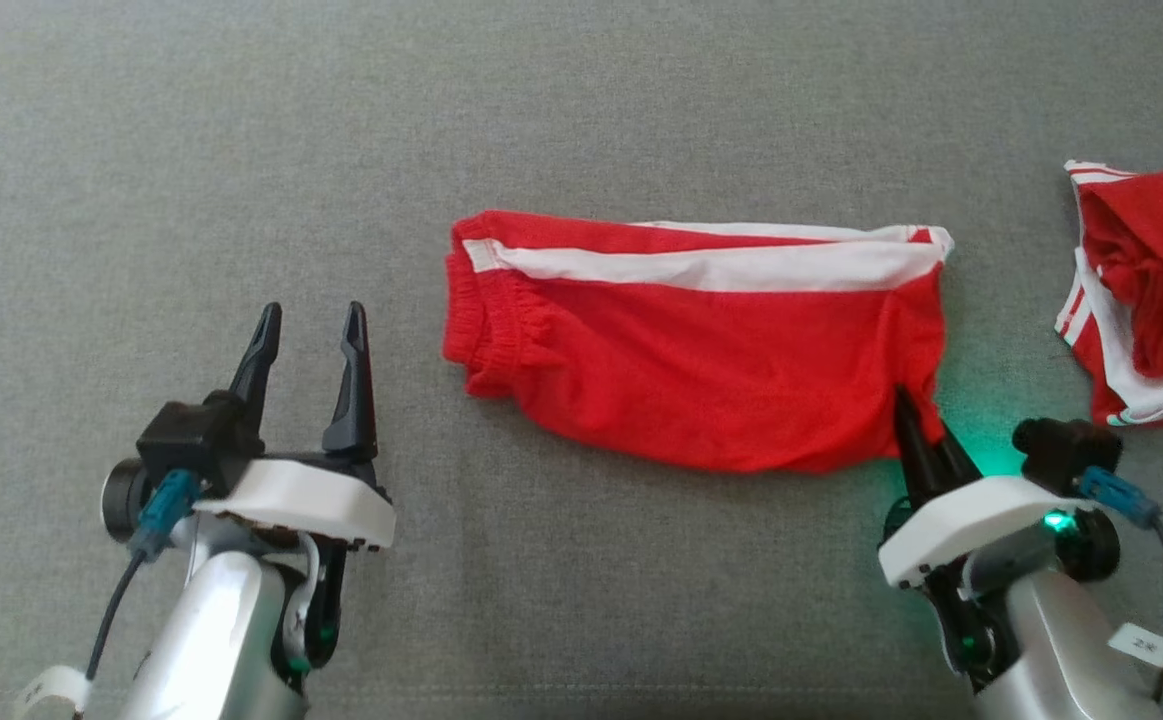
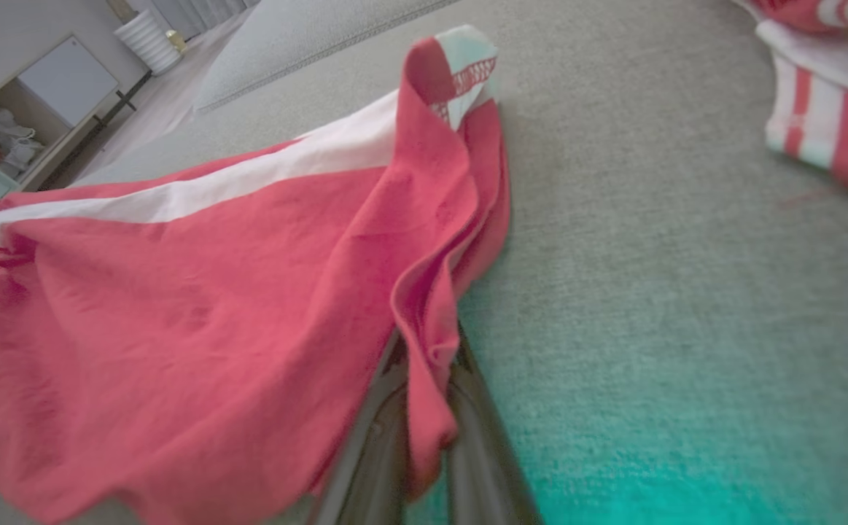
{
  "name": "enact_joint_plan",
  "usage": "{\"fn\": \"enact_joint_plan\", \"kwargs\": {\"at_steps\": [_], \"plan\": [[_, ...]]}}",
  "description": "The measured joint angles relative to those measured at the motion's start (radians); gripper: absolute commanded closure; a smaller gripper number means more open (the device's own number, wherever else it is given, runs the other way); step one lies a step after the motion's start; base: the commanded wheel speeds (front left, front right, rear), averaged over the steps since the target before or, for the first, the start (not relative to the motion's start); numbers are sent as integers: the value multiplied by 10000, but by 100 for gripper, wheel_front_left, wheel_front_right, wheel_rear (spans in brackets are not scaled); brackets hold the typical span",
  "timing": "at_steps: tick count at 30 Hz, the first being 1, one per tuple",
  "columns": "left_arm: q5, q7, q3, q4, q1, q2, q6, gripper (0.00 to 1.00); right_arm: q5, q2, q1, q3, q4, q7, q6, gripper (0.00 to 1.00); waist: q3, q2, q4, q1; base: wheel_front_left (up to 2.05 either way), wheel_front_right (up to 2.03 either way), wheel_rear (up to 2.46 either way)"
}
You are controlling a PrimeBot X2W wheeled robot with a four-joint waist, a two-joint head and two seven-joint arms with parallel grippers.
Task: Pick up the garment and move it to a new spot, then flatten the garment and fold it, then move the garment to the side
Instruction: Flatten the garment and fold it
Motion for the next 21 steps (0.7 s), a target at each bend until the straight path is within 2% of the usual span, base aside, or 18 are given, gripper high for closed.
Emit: {"fn": "enact_joint_plan", "kwargs": {"at_steps": [7,11,17,21], "plan": [[4,0,-123,27,11,-8,-69,0,-88,21,261,-324,-610,692,0,100,-224,0,122,0,0,0,0],[2,0,-259,117,24,-19,-88,0,-159,19,219,-161,-1457,1337,-2,100,-389,0,258,0,0,0,0],[2,0,-311,234,81,-136,-134,0,-209,10,-673,1277,-2757,2493,-2,100,-572,0,518,0,0,0,0],[2,0,-334,284,137,-270,-174,0,378,-21,-1813,2543,-2847,2892,-2,100,-573,0,758,0,0,0,0]]}}
